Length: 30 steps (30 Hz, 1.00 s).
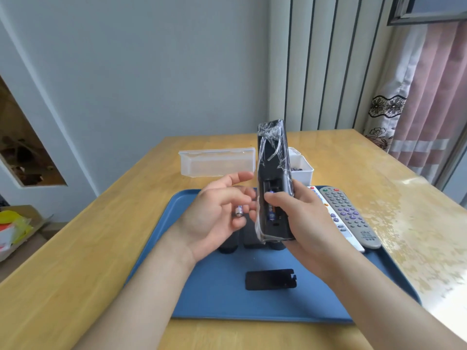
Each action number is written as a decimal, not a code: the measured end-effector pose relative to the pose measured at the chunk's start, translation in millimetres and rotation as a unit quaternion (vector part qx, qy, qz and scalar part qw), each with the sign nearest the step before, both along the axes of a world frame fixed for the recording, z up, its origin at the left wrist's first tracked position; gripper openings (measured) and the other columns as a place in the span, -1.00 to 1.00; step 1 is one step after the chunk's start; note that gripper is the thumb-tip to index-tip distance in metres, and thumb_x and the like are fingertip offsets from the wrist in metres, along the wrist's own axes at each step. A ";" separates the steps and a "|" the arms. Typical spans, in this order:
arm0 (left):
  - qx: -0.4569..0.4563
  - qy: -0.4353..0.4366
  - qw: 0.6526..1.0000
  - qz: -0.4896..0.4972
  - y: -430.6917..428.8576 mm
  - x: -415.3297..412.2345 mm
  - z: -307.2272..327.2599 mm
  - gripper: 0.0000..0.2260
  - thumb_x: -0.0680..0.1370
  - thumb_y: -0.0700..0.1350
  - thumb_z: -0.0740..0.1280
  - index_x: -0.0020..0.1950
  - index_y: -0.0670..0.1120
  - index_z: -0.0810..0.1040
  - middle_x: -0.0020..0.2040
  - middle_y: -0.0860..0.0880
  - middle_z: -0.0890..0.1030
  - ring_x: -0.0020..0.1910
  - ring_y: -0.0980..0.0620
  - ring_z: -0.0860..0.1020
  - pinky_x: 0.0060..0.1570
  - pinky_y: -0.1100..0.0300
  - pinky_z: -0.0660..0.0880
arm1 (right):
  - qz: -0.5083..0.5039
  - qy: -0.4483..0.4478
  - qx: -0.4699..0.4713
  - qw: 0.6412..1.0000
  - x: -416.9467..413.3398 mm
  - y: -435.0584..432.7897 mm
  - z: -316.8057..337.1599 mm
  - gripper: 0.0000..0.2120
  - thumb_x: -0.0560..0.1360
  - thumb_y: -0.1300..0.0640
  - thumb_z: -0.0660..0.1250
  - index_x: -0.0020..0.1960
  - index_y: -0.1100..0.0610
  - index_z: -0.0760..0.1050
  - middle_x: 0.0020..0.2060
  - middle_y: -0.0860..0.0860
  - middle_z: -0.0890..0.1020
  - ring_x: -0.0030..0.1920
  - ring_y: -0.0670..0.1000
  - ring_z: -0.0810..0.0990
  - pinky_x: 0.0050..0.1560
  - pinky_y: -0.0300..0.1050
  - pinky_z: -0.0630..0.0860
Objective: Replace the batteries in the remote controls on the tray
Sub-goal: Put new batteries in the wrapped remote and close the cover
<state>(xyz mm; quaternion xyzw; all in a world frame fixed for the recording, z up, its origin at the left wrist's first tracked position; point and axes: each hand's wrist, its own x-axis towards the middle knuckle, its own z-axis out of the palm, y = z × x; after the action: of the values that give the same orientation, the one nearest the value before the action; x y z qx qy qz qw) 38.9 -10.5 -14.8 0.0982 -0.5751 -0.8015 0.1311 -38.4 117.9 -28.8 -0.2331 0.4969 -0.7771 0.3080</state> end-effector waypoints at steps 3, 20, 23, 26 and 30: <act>0.045 0.022 0.999 -0.012 -2.6 2.8 2.6 -0.57 0.47 -0.53 0.07 0.25 -0.22 0.43 -0.10 -0.20 0.53 -0.28 -0.01 0.52 -0.38 0.26 0.47 | -0.008 -0.031 -0.004 0.999 -4.3 3.1 0.3 -0.79 0.57 0.39 0.21 0.17 0.28 0.49 -0.21 0.20 0.65 -0.28 0.09 0.65 -0.28 -0.14 0.59; -0.617 0.053 0.774 0.131 -1.9 -0.6 -9.5 -0.72 0.53 -0.28 0.34 0.13 0.03 0.64 -0.13 0.09 0.56 -0.15 0.19 0.52 -0.11 0.40 0.39 | -0.032 -0.117 -0.023 0.992 -4.1 2.8 3.6 -0.62 0.62 -0.06 0.19 0.22 0.21 0.52 -0.10 0.17 0.62 -0.21 0.11 0.63 -0.19 -0.07 0.60; -0.621 0.084 0.759 0.177 1.2 -1.9 -9.9 -0.73 0.57 -0.26 0.28 0.18 -0.01 0.64 -0.11 0.06 0.47 -0.17 0.23 0.48 -0.10 0.48 0.35 | -0.050 -0.118 -0.020 0.992 -4.4 1.3 1.7 -0.59 0.63 -0.11 0.15 0.22 0.19 0.53 -0.07 0.17 0.64 -0.17 0.11 0.65 -0.13 -0.01 0.61; -0.411 0.117 0.886 0.180 16.5 -3.9 -6.3 -0.78 0.54 -0.31 0.36 0.02 -0.01 0.66 -0.17 -0.02 0.60 -0.25 0.08 0.60 -0.17 0.27 0.54 | -0.050 -0.093 -0.008 0.994 -1.6 -1.3 0.7 -0.58 0.63 -0.13 0.13 0.14 0.17 0.57 -0.05 0.19 0.65 -0.11 0.12 0.63 -0.02 0.07 0.58; -0.369 0.111 0.901 0.198 31.4 -4.9 -8.2 -0.82 0.45 -0.22 0.48 -0.10 0.07 0.67 -0.25 0.11 0.67 -0.34 0.16 0.57 -0.24 0.26 0.50 | -0.052 -0.064 0.005 0.997 2.6 -4.7 -2.9 -0.58 0.64 -0.10 0.10 0.14 0.15 0.59 0.04 0.20 0.69 0.02 0.12 0.68 0.11 0.14 0.56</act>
<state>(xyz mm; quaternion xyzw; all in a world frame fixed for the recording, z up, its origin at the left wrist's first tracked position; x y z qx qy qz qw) 34.0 20.9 -23.0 0.0652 -0.7798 -0.4954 0.3772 -35.9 113.2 -31.7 -0.1557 0.4914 -0.8029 0.2994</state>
